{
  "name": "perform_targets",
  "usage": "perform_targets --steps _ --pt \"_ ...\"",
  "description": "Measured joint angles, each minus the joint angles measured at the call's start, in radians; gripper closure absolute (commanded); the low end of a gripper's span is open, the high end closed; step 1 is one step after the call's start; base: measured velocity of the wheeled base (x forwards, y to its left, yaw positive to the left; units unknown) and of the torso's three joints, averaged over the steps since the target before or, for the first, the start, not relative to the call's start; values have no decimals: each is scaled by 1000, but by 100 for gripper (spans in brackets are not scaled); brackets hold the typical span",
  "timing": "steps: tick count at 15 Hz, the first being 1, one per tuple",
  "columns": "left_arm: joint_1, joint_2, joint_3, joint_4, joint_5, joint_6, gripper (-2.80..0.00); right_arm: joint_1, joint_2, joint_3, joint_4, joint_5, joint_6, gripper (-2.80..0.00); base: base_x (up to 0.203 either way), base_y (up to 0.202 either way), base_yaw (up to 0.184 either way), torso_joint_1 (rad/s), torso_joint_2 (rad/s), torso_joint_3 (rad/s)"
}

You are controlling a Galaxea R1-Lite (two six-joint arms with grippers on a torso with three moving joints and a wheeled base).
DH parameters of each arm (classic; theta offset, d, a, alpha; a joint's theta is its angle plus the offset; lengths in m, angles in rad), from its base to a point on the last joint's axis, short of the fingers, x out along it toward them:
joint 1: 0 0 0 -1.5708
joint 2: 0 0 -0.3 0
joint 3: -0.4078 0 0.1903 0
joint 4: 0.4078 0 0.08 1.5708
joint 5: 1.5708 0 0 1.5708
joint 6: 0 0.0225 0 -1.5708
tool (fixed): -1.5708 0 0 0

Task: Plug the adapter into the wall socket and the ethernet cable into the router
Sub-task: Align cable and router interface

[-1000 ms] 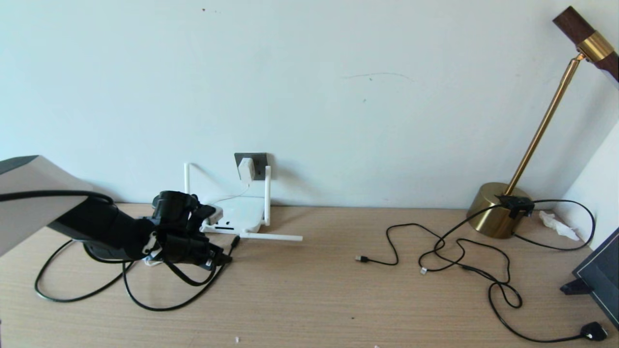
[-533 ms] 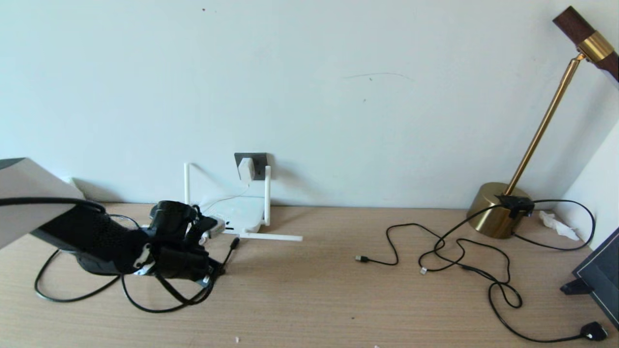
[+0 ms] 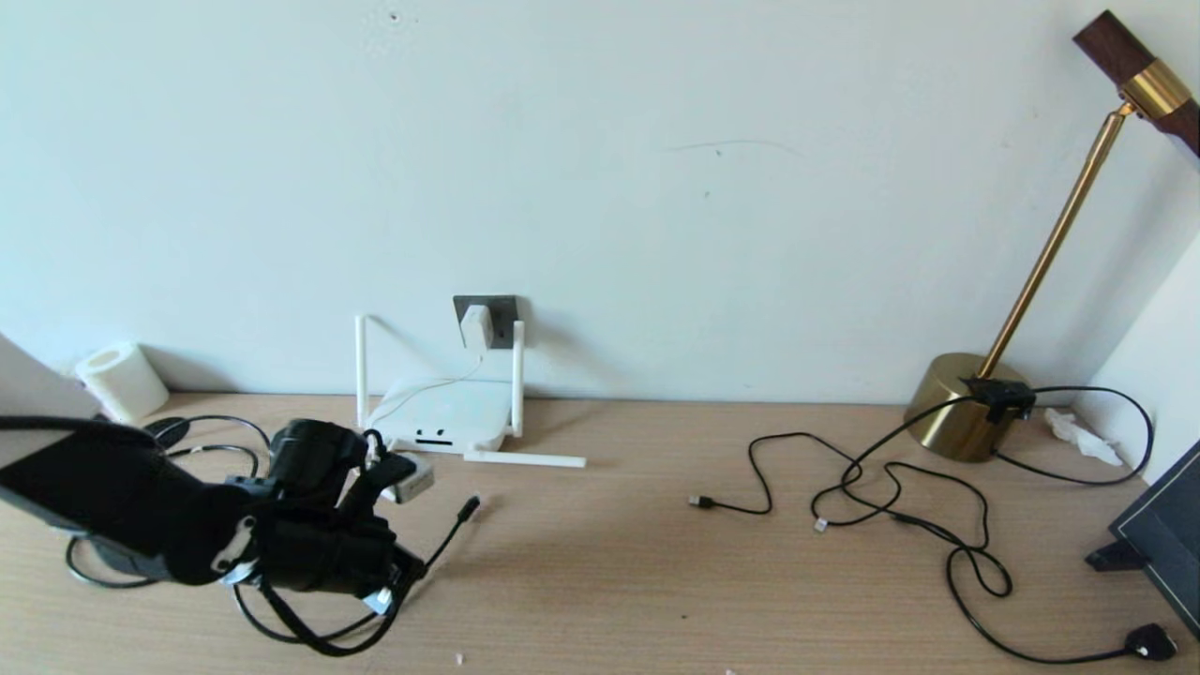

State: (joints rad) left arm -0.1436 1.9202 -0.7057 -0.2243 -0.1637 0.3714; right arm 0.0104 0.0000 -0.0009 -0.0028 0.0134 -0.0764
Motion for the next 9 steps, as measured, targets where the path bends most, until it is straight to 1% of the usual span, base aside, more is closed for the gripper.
perform_targets --steps 2,4,6,7,9 --pt "-6 -101 8 29 -27 -3 0 0 0 0 0 0 0 0 0 0 0 0 0 0" --pt "-39 -240 -10 115 -52 -17 0 0 0 0 0 0 -1 0 0 0 0 0 0 0" --pt "-129 -373 -101 266 -55 -40 0 0 0 0 0 0 -2 0 0 0 0 0 0 0" --pt "-184 -423 -175 362 -37 -47 0 0 0 0 0 0 -1 0 0 0 0 0 0 0" --pt "-290 -492 -322 561 37 -56 0 0 0 0 0 -1 -2 0 0 0 0 0 0 0"
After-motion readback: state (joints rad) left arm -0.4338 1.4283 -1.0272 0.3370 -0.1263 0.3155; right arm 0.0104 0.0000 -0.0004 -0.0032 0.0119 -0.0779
